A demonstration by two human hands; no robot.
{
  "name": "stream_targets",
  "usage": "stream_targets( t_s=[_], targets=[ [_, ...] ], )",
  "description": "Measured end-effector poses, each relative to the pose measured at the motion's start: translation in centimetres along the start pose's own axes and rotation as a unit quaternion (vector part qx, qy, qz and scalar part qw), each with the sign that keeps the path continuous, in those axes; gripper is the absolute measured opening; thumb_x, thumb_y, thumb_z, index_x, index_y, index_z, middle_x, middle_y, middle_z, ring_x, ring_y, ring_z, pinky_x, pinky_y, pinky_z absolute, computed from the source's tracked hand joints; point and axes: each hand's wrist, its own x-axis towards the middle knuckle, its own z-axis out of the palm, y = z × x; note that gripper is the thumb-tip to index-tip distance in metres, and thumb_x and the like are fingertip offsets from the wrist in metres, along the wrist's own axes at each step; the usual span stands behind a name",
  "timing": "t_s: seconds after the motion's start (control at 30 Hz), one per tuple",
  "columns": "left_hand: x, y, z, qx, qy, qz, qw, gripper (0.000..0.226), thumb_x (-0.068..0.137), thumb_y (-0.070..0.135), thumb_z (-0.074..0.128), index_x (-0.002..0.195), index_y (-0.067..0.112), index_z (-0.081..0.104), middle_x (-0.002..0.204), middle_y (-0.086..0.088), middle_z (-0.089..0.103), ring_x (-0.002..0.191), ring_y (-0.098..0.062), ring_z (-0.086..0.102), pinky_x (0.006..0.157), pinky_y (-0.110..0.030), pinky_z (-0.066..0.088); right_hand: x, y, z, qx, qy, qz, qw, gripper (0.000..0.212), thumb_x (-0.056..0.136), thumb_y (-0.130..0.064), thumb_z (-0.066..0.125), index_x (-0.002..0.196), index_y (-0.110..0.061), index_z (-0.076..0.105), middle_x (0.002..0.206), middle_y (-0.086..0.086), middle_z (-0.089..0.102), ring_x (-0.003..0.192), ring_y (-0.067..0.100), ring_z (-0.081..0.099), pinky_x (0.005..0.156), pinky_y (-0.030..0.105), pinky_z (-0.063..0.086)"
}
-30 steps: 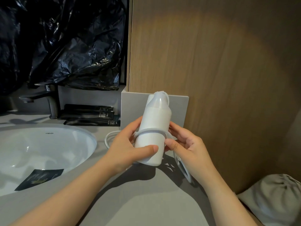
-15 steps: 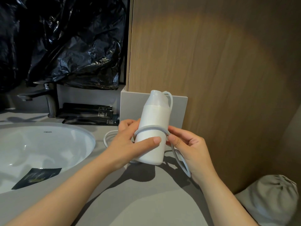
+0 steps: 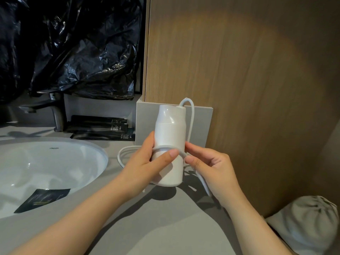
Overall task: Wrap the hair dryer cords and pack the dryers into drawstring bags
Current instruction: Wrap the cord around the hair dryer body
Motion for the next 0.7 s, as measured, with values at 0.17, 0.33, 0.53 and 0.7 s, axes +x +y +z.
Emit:
stream_targets(
  t_s=[0.17, 0.33, 0.53, 0.7],
  targets=[
    [0.3, -0.7, 0.2, -0.038, 0.068, -0.037, 0.996, 0.043, 0.081, 0.053, 0.066, 0.116, 0.033, 0.052, 0.107, 0.004, 0.067, 0.091, -0.01, 0.069, 0.068, -0.027, 0.06, 0.0, 0.2, 0.2, -0.044, -0.019, -0.002, 0.999, 0.036, 0.085, -0.016, 0.068, 0.116, -0.035, 0.067, 0.112, -0.019, 0.07, 0.108, 0.004, 0.064, 0.087, 0.025, 0.055],
    [0.7, -0.9, -0.7, -0.02, 0.072, -0.038, 0.996, 0.052, 0.075, 0.05, 0.059, 0.122, 0.031, 0.049, 0.11, 0.003, 0.063, 0.087, -0.005, 0.067, 0.061, -0.018, 0.055, 0.2, 0.9, -1.5, -0.111, 0.071, -0.014, 0.991, 0.029, 0.089, -0.018, 0.065, 0.115, -0.03, 0.067, 0.109, -0.016, 0.071, 0.102, -0.004, 0.064, 0.081, 0.011, 0.051],
    [1.2, -1.6, -2.0, 0.019, 0.097, -0.047, 0.994, 0.049, 0.078, 0.051, 0.065, 0.121, 0.035, 0.05, 0.109, 0.006, 0.063, 0.093, -0.012, 0.066, 0.065, -0.024, 0.057, -0.4, 1.9, -1.6, -0.195, 0.005, 0.06, 0.979, 0.014, 0.087, -0.026, 0.069, 0.1, -0.03, 0.07, 0.087, -0.009, 0.073, 0.079, 0.0, 0.068, 0.068, 0.015, 0.053],
    [1.1, -1.6, -2.0, 0.037, 0.092, -0.052, 0.994, 0.037, 0.087, 0.04, 0.067, 0.118, 0.038, 0.047, 0.106, 0.01, 0.061, 0.089, -0.006, 0.064, 0.057, -0.016, 0.054, -0.3, 1.7, -1.4, -0.176, 0.054, 0.032, 0.982, 0.016, 0.091, -0.021, 0.063, 0.08, -0.019, 0.073, 0.064, 0.004, 0.064, 0.053, 0.011, 0.05, 0.051, 0.022, 0.042]
  ],
)
